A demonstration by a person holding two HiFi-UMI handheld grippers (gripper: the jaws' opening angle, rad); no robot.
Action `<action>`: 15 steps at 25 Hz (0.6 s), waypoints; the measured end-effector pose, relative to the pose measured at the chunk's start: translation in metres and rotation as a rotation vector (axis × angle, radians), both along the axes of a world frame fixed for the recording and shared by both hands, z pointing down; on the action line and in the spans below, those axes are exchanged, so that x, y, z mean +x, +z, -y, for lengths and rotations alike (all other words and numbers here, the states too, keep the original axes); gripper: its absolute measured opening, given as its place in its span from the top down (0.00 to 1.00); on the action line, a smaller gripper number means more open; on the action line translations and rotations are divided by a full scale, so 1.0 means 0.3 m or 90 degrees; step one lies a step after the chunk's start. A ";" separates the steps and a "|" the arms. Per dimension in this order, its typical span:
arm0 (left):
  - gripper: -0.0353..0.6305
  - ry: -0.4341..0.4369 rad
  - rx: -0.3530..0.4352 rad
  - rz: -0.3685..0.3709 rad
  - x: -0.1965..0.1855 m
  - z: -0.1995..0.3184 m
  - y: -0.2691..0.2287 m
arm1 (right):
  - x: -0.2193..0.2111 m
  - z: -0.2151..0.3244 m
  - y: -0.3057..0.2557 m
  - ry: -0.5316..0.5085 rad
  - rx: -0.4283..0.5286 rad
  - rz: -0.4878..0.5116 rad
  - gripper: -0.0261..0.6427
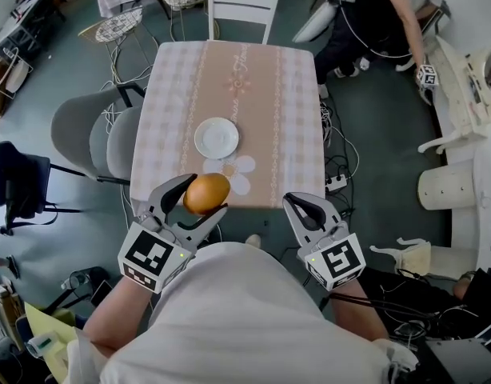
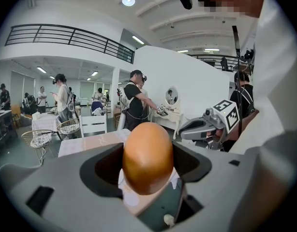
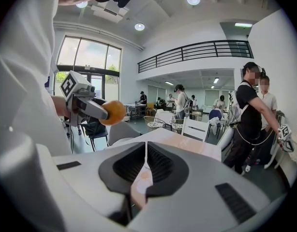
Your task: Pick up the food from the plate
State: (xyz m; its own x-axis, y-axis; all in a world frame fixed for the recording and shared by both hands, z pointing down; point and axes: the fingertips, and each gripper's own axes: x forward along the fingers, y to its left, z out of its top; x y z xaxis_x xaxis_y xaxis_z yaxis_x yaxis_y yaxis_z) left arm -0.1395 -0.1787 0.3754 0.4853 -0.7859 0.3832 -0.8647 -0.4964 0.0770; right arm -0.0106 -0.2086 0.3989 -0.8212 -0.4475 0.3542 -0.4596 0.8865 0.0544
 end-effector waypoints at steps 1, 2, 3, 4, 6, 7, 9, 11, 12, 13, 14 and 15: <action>0.46 0.000 0.000 0.001 -0.003 0.000 0.001 | -0.003 0.001 0.001 -0.001 0.000 0.000 0.93; 0.46 -0.001 -0.001 0.002 -0.007 -0.001 0.002 | -0.007 0.001 0.001 -0.002 0.000 0.000 0.93; 0.46 -0.003 -0.002 0.003 -0.011 -0.001 0.004 | -0.012 0.002 0.002 -0.004 0.000 0.001 0.93; 0.46 -0.003 -0.002 0.003 -0.014 0.001 0.004 | -0.015 0.002 0.003 -0.005 0.000 0.001 0.93; 0.46 -0.003 -0.002 0.002 -0.019 0.004 0.006 | -0.019 0.002 0.007 -0.005 -0.002 0.001 0.93; 0.46 -0.003 -0.002 0.002 -0.020 0.004 0.007 | -0.021 0.002 0.008 -0.005 -0.002 -0.001 0.93; 0.46 -0.002 -0.002 0.001 -0.024 0.004 0.010 | -0.026 0.001 0.010 -0.005 -0.002 -0.003 0.93; 0.46 -0.002 -0.002 0.002 -0.026 0.004 0.012 | -0.029 0.001 0.016 -0.004 -0.005 -0.005 0.93; 0.46 -0.002 -0.003 0.002 -0.027 0.003 0.014 | -0.031 0.000 0.019 -0.004 -0.007 -0.006 0.93; 0.46 -0.002 -0.005 0.002 -0.029 0.002 0.016 | -0.033 -0.002 0.021 -0.004 -0.009 -0.007 0.94; 0.46 -0.003 -0.006 0.001 -0.032 0.000 0.017 | -0.035 -0.005 0.022 -0.004 -0.010 -0.008 0.94; 0.46 -0.004 -0.007 0.000 -0.034 -0.002 0.017 | -0.037 -0.007 0.021 -0.004 -0.010 -0.008 0.94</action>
